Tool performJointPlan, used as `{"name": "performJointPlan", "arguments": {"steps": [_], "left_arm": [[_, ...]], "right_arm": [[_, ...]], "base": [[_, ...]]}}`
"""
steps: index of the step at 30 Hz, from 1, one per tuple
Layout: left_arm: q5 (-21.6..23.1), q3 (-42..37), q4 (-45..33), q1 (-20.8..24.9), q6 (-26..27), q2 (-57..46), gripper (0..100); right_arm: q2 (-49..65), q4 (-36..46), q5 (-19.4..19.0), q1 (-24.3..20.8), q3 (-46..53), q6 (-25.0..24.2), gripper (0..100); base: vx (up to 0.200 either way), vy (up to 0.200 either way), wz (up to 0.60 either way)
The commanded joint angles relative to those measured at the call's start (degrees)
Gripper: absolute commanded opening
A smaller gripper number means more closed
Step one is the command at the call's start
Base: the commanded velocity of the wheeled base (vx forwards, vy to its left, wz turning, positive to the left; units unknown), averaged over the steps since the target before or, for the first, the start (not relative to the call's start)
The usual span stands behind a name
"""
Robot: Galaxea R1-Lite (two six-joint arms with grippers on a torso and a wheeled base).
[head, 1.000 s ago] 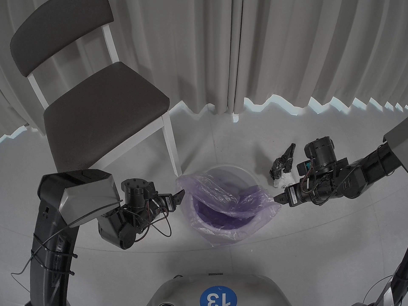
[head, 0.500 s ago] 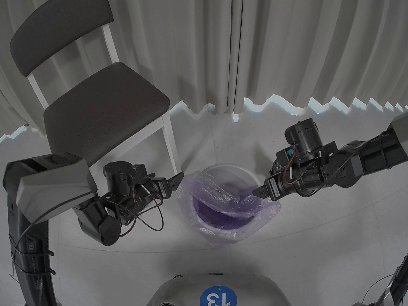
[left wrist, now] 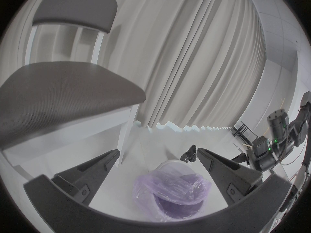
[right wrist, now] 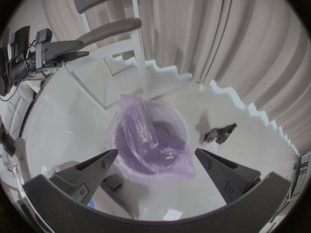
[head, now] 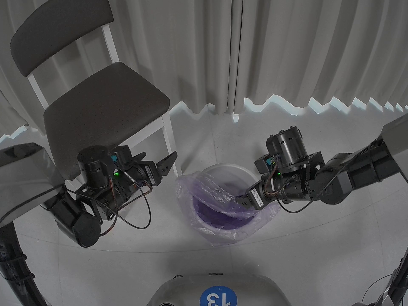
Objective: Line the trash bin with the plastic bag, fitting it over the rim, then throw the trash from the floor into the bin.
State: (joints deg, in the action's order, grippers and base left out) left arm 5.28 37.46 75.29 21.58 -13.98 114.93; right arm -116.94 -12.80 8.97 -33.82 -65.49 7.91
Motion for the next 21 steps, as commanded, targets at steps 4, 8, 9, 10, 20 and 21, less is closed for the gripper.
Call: {"name": "performJointPlan", "arguments": {"steps": [4,8,9,10,20,21], "left_arm": [[0.0,-4.9,2.2,1.3,0.9,-5.4,100],[-0.1,-5.2,3.0,1.6,1.0,-4.6,100],[-0.1,-5.2,3.0,1.6,1.0,-4.6,100],[-0.1,-5.1,3.0,1.6,0.9,-4.5,100],[-0.2,-5.1,3.0,1.5,1.0,-4.7,100],[-0.2,-5.1,3.0,1.5,1.0,-4.8,100]], "right_arm": [[-4.5,-14.3,0.9,-1.4,9.9,5.2,100],[-9.3,-17.5,0.4,-1.3,9.1,5.4,100],[-9.5,-17.5,0.3,-1.3,8.9,5.5,100],[-10.8,-17.3,0.2,-1.3,8.4,6.0,100],[-15.9,-17.1,-1.3,-1.3,5.0,6.4,100],[-16.6,-17.1,-1.3,-1.3,4.8,6.5,100]], "base": [[0.0,0.0,0.0],[0.0,0.0,0.0],[0.0,0.0,0.0],[0.0,0.0,0.0],[0.0,0.0,0.0],[0.0,0.0,0.0]]}}
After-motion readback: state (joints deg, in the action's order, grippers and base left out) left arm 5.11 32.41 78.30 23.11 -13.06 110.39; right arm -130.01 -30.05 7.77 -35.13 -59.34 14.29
